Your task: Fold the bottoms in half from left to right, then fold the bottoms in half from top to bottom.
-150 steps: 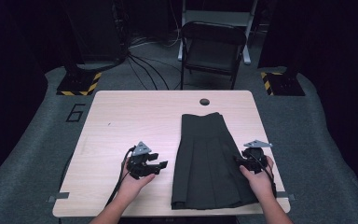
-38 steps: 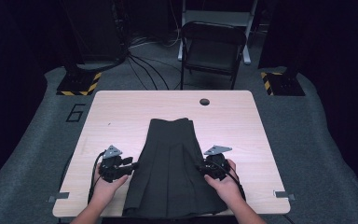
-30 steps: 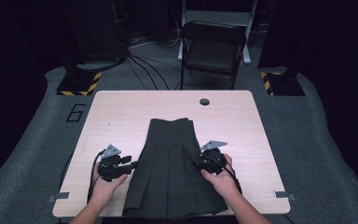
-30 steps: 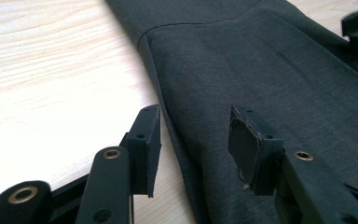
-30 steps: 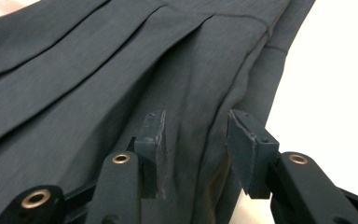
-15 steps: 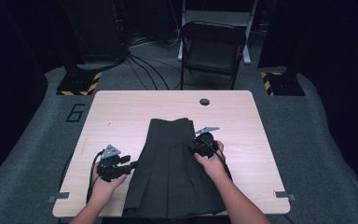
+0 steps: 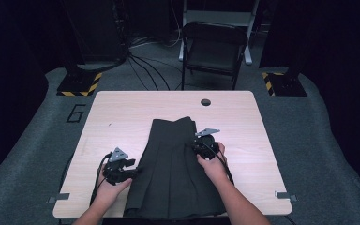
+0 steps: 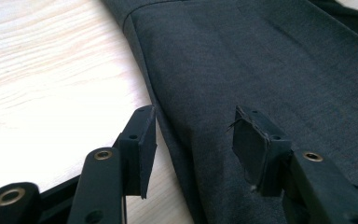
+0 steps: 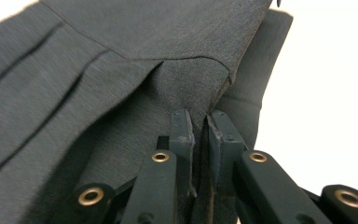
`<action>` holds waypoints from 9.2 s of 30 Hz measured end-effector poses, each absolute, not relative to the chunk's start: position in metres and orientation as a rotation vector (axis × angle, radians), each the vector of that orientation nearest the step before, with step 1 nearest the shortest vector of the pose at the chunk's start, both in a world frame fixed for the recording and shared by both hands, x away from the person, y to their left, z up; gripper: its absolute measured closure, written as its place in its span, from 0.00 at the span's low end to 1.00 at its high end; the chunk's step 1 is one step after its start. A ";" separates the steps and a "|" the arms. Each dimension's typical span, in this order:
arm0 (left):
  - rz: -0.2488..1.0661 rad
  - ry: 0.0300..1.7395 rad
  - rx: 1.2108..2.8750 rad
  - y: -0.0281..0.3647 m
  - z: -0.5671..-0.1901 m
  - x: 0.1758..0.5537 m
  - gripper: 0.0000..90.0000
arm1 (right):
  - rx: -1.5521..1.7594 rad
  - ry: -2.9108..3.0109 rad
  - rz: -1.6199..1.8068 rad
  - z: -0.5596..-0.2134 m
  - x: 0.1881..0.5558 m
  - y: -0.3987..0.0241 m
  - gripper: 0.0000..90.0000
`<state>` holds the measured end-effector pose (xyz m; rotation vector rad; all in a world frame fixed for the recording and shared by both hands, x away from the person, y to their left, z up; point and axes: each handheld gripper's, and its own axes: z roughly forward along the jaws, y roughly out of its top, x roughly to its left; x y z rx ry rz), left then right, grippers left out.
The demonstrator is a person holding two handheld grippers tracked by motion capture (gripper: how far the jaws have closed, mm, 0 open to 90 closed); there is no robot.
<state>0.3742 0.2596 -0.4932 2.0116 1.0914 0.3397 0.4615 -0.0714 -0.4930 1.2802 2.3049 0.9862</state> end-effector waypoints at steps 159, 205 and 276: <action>0.493 1.106 1.906 0.201 -0.466 0.490 0.94 | 1.194 2.375 1.002 -0.513 0.405 -0.080 0.59; 0.407 0.749 2.074 0.132 -0.490 0.440 0.89 | 1.367 2.267 1.133 -0.495 0.418 -0.109 0.53; 0.294 0.934 1.942 0.189 -0.468 0.452 0.51 | 1.311 2.334 1.236 -0.463 0.441 -0.045 0.68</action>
